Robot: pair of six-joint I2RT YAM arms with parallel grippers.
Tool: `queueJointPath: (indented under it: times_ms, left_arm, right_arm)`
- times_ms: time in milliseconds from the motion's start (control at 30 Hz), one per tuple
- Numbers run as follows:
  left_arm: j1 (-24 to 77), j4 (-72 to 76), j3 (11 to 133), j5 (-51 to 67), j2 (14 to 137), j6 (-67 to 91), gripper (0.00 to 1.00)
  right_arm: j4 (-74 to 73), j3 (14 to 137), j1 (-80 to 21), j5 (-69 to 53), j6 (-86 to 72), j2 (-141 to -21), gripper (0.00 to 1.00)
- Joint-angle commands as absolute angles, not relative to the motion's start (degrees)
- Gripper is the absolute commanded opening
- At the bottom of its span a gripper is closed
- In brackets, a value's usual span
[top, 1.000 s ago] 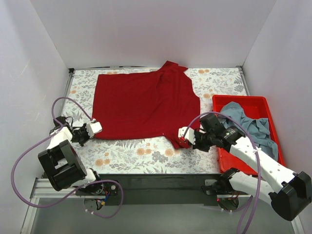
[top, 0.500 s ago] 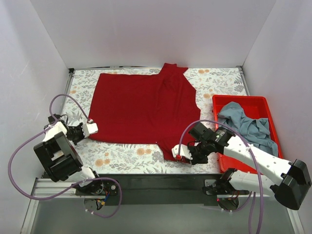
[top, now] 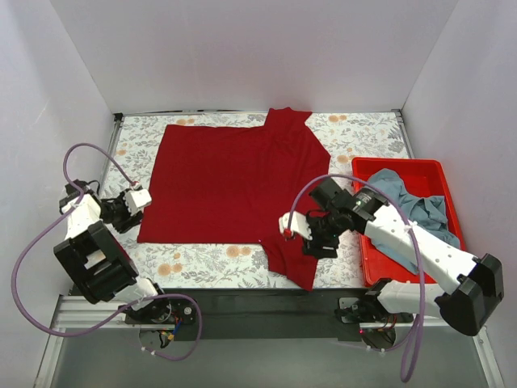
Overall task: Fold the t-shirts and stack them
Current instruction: Flatten the tshirt out
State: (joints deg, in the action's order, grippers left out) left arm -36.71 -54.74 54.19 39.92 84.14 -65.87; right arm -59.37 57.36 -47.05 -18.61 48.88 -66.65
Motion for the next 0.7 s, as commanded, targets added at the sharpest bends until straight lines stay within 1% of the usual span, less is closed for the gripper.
queueJointPath:
  times_ms: [0, 33, 67, 100, 167, 200, 233, 300, 367, 433, 500, 533, 567, 667]
  left_arm:
    - [-32.3, -48.9, 53.9, 44.2, 81.7, -50.9, 0.45]
    - [-30.6, -42.0, 53.8, 43.2, 82.8, -45.8, 0.44]
    - [-27.4, -39.9, 54.8, 40.6, 83.9, -41.7, 0.43]
    - [-25.7, -38.9, 56.2, 39.6, 85.2, -34.3, 0.41]
    - [-21.6, -38.0, 59.1, 36.8, 89.9, -27.5, 0.41]
    - [-20.4, -37.4, 62.1, 35.4, 91.6, -20.4, 0.41]
    - [-19.4, -36.1, 63.4, 33.9, 93.8, -16.9, 0.41]
    - [-17.8, -36.2, 66.8, 29.8, 99.5, -11.5, 0.36]
    - [-17.8, -36.1, 67.6, 27.3, 103.1, -10.1, 0.32]
    - [-17.8, -34.4, 65.6, 23.3, 104.1, -9.6, 0.29]
    - [-17.8, -33.0, 63.2, 20.4, 104.2, -9.5, 0.27]
    - [-17.8, -32.2, 60.9, 19.7, 103.9, -9.5, 0.27]
    - [-17.7, -31.8, 59.9, 18.9, 103.8, -9.4, 0.24]
    - [-17.9, -31.1, 55.6, 15.8, 102.3, -9.2, 0.23]
  right_arm:
    - [-55.0, 60.7, -40.7, -16.6, 46.3, -71.8, 0.65]
    - [-53.9, 61.6, -39.1, -16.4, 45.5, -73.7, 0.62]
    - [-53.2, 63.0, -36.2, -16.1, 44.9, -78.1, 0.6]
    - [-52.4, 66.1, -34.6, -15.4, 43.0, -80.6, 0.59]
    - [-51.0, 70.2, -30.9, -14.8, 41.0, -87.5, 0.58]
    - [-50.8, 71.9, -30.0, -14.2, 40.2, -89.7, 0.58]
    - [-50.4, 74.8, -28.8, -13.5, 38.7, -93.6, 0.56]
    - [-49.8, 76.5, -28.3, -11.3, 37.8, -96.9, 0.54]
    - [-48.8, 76.5, -27.9, -9.0, 37.1, -100.3, 0.52]
    - [-47.6, 75.1, -27.6, -7.4, 36.5, -102.5, 0.51]
    - [-46.5, 74.1, -27.7, -5.7, 36.0, -103.6, 0.5]
    - [-46.3, 73.6, -27.6, -5.3, 36.0, -104.6, 0.48]
    - [-46.1, 72.3, -27.5, -4.5, 35.9, -104.9, 0.47]
    - [-46.0, 68.6, -27.6, -3.2, 36.0, -105.6, 0.45]
